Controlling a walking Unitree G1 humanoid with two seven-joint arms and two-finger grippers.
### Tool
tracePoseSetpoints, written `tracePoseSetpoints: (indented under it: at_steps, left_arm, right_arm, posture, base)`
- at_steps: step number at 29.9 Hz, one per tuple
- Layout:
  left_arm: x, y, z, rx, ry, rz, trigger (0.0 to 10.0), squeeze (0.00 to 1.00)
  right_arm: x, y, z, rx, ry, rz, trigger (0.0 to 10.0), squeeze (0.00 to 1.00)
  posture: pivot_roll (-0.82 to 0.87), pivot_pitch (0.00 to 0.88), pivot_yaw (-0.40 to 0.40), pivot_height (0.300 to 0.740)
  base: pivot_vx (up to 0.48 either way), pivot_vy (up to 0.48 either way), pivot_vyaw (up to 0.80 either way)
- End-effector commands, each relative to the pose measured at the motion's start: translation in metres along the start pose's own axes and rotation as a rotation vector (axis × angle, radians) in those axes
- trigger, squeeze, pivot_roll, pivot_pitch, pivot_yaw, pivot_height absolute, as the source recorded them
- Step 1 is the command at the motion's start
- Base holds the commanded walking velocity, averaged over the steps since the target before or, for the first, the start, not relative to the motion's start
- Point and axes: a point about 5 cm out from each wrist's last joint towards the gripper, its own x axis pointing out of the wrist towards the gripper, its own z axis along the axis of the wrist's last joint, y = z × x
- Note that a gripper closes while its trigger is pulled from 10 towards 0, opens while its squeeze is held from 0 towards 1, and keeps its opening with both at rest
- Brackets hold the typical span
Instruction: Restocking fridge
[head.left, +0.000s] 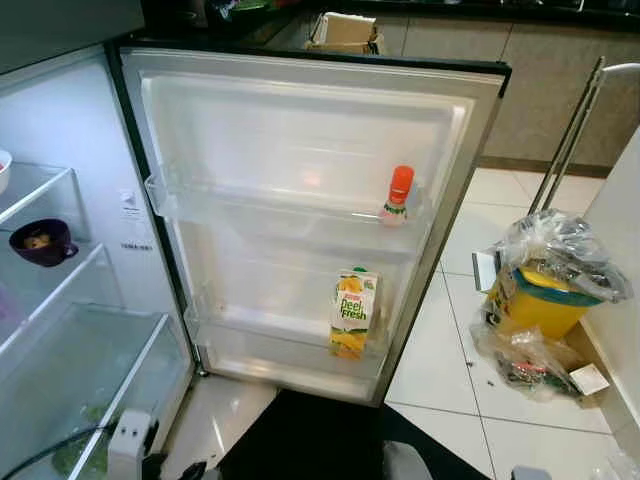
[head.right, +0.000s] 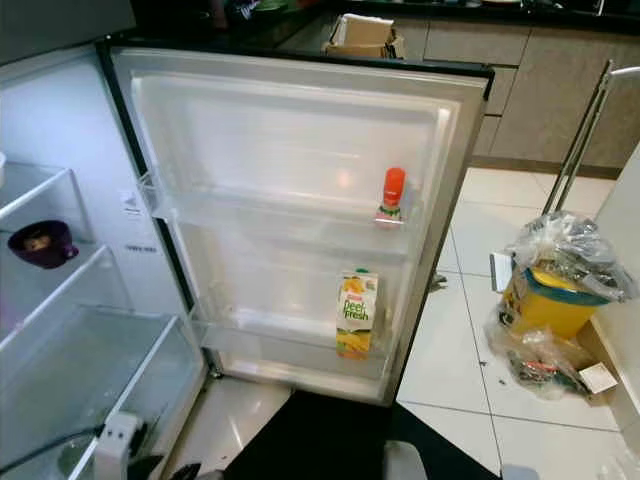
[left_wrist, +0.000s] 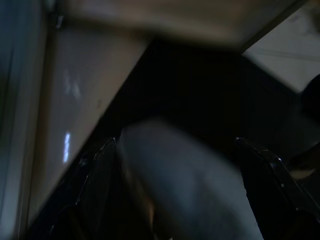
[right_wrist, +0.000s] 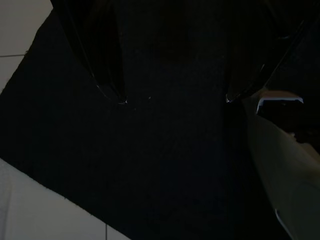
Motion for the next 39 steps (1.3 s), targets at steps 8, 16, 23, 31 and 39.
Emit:
tracePoseSetpoints:
  at_steps: [8, 16, 23, 31, 39]
  left_arm:
    - [-0.003, -0.014, -0.049, -0.069, 0.196, 0.192, 10.0, 0.0]
    - [0.007, -0.034, -0.059, -0.128, 0.226, 0.252, 10.0, 0.0]
    - [0.011, -0.03, -0.049, -0.179, 0.179, 0.311, 10.0, 0.0]
    - [0.008, -0.019, -0.043, -0.239, 0.132, 0.373, 10.0, 0.0]
    - [-0.001, -0.007, -0.046, -0.311, 0.107, 0.431, 10.0, 0.0]
  right_arm:
    - [0.001, 0.015, -0.005, -0.032, 0.025, 0.06, 10.0, 0.0]
    - [0.003, 0.022, -0.002, -0.088, 0.032, 0.088, 10.0, 0.0]
    - [0.003, 0.02, 0.001, -0.118, 0.03, 0.087, 10.0, 0.0]
    - [0.002, 0.011, 0.002, -0.13, 0.024, 0.049, 10.0, 0.0]
    - [0.0, -0.003, 0.002, -0.16, 0.031, -0.036, 10.0, 0.0]
  posture:
    - [-0.03, 0.0, -0.029, 0.561]
    - [-0.04, 0.0, -0.024, 0.596]
    - [-0.06, 0.0, -0.03, 0.626]
    - [-0.06, 0.0, -0.037, 0.661]
    - [-0.06, 0.0, -0.043, 0.661]
  base:
    - [0.0, 0.0, 0.0]
    - [0.0, 0.0, 0.0]
    - [0.0, 0.0, 0.0]
    - [0.0, 0.0, 0.0]
    - [0.0, 0.0, 0.0]
